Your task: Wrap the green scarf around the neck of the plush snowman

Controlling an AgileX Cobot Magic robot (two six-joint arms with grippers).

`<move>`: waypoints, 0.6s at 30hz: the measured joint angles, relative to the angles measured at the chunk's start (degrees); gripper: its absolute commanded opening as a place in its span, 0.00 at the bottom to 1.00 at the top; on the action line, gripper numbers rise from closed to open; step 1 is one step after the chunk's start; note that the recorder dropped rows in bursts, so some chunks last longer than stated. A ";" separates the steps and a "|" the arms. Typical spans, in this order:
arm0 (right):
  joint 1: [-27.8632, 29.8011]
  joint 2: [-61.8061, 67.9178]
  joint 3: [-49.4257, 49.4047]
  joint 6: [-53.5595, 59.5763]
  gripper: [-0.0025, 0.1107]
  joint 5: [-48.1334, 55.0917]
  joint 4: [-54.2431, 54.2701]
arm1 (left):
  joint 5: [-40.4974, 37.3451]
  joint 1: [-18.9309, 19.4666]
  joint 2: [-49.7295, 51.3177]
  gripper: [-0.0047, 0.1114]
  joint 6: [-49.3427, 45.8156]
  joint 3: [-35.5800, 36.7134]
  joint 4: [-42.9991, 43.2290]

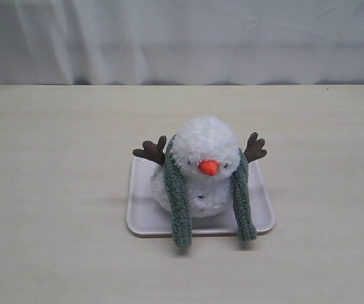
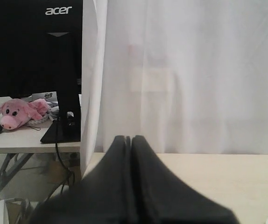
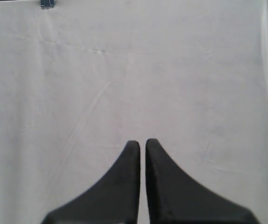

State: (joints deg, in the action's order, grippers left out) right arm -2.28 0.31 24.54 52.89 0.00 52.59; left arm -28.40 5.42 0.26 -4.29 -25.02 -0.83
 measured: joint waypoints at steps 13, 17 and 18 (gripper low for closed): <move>0.00 0.00 0.00 0.00 0.06 0.00 0.00 | 0.00 0.00 0.00 0.04 0.58 0.00 1.49; 0.00 0.00 0.00 0.00 0.06 0.00 0.00 | 2.68 -0.24 0.00 0.04 3.52 1.15 2.66; 0.00 0.00 0.00 0.00 0.06 0.00 0.00 | 4.29 -0.62 0.00 0.04 4.29 2.14 2.81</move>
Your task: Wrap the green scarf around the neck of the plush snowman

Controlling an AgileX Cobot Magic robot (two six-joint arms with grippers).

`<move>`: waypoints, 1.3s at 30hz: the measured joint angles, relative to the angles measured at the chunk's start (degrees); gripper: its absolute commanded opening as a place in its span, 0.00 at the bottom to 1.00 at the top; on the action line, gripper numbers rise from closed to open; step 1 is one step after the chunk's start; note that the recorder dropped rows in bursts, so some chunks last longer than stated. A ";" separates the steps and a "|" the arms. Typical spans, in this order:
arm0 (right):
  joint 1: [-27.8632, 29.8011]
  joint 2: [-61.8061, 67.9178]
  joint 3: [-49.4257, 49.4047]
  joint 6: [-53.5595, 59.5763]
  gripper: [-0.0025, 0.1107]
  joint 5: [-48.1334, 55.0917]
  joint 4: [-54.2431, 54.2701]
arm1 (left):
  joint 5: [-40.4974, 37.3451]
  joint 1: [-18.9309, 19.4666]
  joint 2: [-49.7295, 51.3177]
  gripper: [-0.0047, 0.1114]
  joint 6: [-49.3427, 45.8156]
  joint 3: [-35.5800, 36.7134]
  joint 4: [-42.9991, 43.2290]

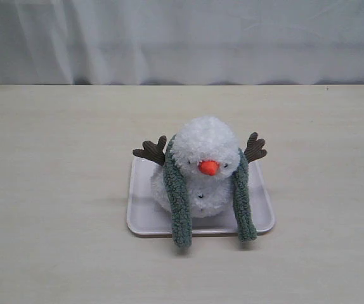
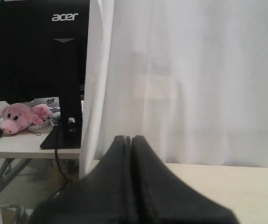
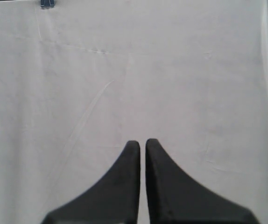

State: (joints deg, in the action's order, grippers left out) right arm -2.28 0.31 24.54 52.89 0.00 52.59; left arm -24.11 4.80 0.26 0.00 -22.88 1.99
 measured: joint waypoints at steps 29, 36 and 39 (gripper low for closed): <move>0.00 0.00 0.00 0.00 0.06 0.00 0.00 | 19.93 -2.75 -0.09 0.04 1.47 22.71 3.06; 0.00 0.00 0.00 0.00 0.06 0.00 0.00 | 15.77 -2.97 -0.09 0.04 -5.69 22.71 3.06; 0.00 0.00 0.00 0.00 0.06 0.00 0.00 | 13.83 -4.07 -0.09 0.04 -6.76 22.71 3.06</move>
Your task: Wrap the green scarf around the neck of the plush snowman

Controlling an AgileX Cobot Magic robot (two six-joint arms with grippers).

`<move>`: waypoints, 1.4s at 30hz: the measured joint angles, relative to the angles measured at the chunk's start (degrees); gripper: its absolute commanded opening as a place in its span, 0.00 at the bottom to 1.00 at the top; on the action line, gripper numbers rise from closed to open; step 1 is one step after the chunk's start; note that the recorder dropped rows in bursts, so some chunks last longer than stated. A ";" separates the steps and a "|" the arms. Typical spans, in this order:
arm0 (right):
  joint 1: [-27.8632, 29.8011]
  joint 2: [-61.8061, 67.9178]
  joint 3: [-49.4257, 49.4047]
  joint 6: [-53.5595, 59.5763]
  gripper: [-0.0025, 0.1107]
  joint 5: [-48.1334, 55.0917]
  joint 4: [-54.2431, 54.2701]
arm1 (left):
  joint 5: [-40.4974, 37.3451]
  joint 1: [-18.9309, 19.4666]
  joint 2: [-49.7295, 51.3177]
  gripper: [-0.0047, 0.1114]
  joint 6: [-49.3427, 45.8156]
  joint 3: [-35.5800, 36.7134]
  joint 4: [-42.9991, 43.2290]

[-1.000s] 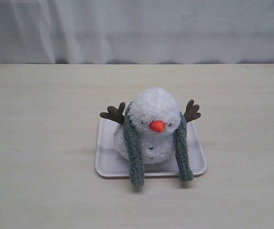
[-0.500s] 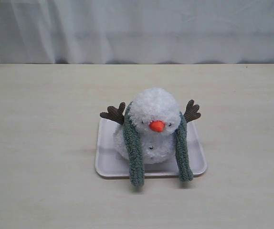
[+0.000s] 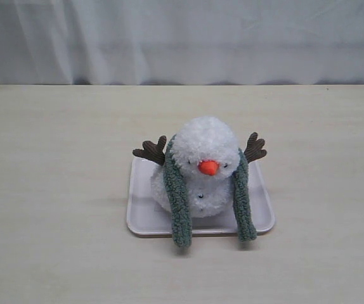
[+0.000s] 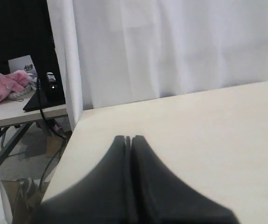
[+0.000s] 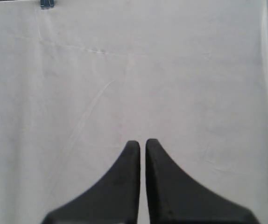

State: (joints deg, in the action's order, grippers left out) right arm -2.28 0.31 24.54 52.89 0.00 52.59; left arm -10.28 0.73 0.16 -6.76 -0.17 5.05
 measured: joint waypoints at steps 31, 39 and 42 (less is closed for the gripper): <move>0.00 0.00 0.00 0.00 0.06 0.00 0.00 | -7.84 -2.02 0.00 0.04 3.04 0.00 -2.31; 0.00 0.00 0.00 0.00 0.06 0.00 0.00 | -7.84 -2.02 0.00 0.04 3.04 0.00 -2.31; 0.00 0.00 0.00 0.00 0.06 0.00 0.00 | -7.84 -2.02 0.00 0.04 3.04 0.00 -2.31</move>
